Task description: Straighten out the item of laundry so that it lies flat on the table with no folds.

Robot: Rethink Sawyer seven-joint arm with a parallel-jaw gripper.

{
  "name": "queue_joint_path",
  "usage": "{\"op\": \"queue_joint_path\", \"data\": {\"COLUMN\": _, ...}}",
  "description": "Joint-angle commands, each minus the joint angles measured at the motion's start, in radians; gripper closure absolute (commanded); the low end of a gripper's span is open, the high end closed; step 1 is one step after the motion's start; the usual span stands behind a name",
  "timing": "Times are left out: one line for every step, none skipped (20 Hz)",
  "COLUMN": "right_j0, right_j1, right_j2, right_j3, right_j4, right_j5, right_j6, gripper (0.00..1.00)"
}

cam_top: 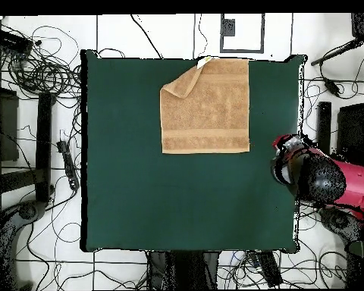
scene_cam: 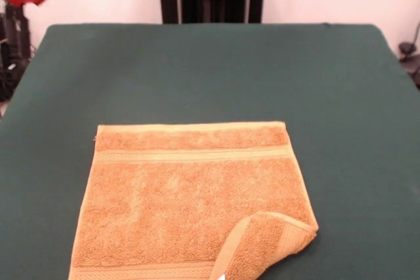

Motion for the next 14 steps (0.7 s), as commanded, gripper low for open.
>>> {"op": "queue_joint_path", "data": {"right_j0": -0.011, "right_j1": 0.011, "right_j2": 0.144, "right_j3": 0.042, "right_j4": -0.021, "right_j5": 0.127, "right_j6": -0.376, "gripper": 0.0}}
{"op": "queue_joint_path", "data": {"right_j0": -0.011, "right_j1": 0.016, "right_j2": 0.15, "right_j3": 0.034, "right_j4": -0.026, "right_j5": 0.133, "right_j6": -0.378, "gripper": 0.0}}
{"op": "queue_joint_path", "data": {"right_j0": -0.003, "right_j1": 0.022, "right_j2": 0.153, "right_j3": 0.016, "right_j4": -0.033, "right_j5": 0.141, "right_j6": -0.381, "gripper": 0.0}}
{"op": "queue_joint_path", "data": {"right_j0": 0.006, "right_j1": 0.028, "right_j2": 0.157, "right_j3": -0.003, "right_j4": -0.04, "right_j5": 0.15, "right_j6": -0.384, "gripper": 0.0}}
{"op": "queue_joint_path", "data": {"right_j0": 0.017, "right_j1": 0.036, "right_j2": 0.155, "right_j3": -0.023, "right_j4": -0.045, "right_j5": 0.157, "right_j6": -0.38, "gripper": 0.0}}
{"op": "queue_joint_path", "data": {"right_j0": 0.028, "right_j1": 0.044, "right_j2": 0.154, "right_j3": -0.044, "right_j4": -0.051, "right_j5": 0.163, "right_j6": -0.375, "gripper": 0.0}}
{"op": "queue_joint_path", "data": {"right_j0": 0.04, "right_j1": 0.053, "right_j2": 0.15, "right_j3": -0.063, "right_j4": -0.058, "right_j5": 0.165, "right_j6": -0.368, "gripper": 0.0}}
{"op": "queue_joint_path", "data": {"right_j0": 0.053, "right_j1": 0.061, "right_j2": 0.144, "right_j3": -0.077, "right_j4": -0.06, "right_j5": 0.164, "right_j6": -0.349, "gripper": 0.0}}
{"op": "queue_joint_path", "data": {"right_j0": 0.064, "right_j1": 0.067, "right_j2": 0.137, "right_j3": -0.088, "right_j4": -0.061, "right_j5": 0.162, "right_j6": -0.327, "gripper": 0.0}}
{"op": "queue_joint_path", "data": {"right_j0": 0.076, "right_j1": 0.073, "right_j2": 0.129, "right_j3": -0.098, "right_j4": -0.063, "right_j5": 0.16, "right_j6": -0.305, "gripper": 0.0}}
{"op": "queue_joint_path", "data": {"right_j0": 0.086, "right_j1": 0.075, "right_j2": 0.12, "right_j3": -0.104, "right_j4": -0.065, "right_j5": 0.159, "right_j6": -0.286, "gripper": 0.0}}
{"op": "queue_joint_path", "data": {"right_j0": 0.097, "right_j1": 0.078, "right_j2": 0.112, "right_j3": -0.111, "right_j4": -0.068, "right_j5": 0.158, "right_j6": -0.271, "gripper": 0.0}}
{"op": "queue_joint_path", "data": {"right_j0": 0.11, "right_j1": 0.083, "right_j2": 0.103, "right_j3": -0.118, "right_j4": -0.071, "right_j5": 0.158, "right_j6": -0.256, "gripper": 0.0}}
{"op": "queue_joint_path", "data": {"right_j0": 0.122, "right_j1": 0.087, "right_j2": 0.093, "right_j3": -0.125, "right_j4": -0.077, "right_j5": 0.155, "right_j6": -0.243, "gripper": 0.0}}
